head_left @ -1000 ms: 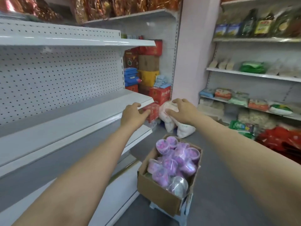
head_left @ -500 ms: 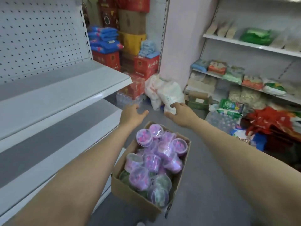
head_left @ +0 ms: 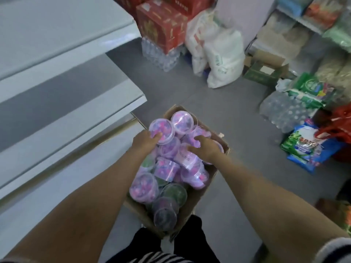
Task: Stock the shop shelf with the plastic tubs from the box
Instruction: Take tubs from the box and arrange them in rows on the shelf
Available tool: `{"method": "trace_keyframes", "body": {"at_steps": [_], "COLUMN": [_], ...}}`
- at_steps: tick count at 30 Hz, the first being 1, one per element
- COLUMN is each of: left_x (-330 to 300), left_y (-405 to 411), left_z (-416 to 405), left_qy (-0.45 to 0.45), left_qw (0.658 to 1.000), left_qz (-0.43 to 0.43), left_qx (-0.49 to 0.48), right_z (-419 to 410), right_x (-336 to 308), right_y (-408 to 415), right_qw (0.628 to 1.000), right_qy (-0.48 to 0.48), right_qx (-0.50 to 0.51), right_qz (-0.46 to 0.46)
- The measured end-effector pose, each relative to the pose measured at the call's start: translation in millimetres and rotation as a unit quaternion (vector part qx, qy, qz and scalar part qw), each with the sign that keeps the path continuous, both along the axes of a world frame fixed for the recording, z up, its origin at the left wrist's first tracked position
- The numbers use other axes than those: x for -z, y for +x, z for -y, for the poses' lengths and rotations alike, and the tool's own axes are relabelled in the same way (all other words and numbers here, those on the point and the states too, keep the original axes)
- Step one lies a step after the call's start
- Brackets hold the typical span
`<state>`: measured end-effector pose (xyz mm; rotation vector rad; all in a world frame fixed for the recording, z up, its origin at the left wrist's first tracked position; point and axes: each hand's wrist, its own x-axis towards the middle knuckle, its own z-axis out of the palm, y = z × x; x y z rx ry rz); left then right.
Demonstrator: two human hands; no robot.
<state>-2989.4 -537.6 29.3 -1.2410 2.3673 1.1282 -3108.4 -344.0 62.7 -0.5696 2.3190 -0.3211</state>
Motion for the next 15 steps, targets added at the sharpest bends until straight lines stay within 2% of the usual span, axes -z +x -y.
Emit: {"method": "trace_keyframes", "body": {"at_steps": [4, 7, 11, 15], "left_x": [38, 82, 105, 110], "left_y": [-15, -26, -43, -52], "left_z": [-8, -9, -19, -23], "left_qy": [0.107, 0.137, 0.179, 0.209], "left_qw": [0.989, 0.971, 0.923, 0.879], "left_qz": [-0.059, -0.052, -0.052, -0.049], "left_qx": [-0.085, -0.191, -0.337, -0.426], "right_z": [-2, -4, -6, -4], "right_x": [43, 68, 87, 107], "right_y": [-26, -45, -57, -53], "right_qw": [0.998, 0.994, 0.976, 0.953], "right_qy": [0.006, -0.023, -0.077, -0.097], "right_qx": [0.011, 0.009, 0.066, 0.099], "right_qz": [0.069, 0.104, 0.192, 0.268]}}
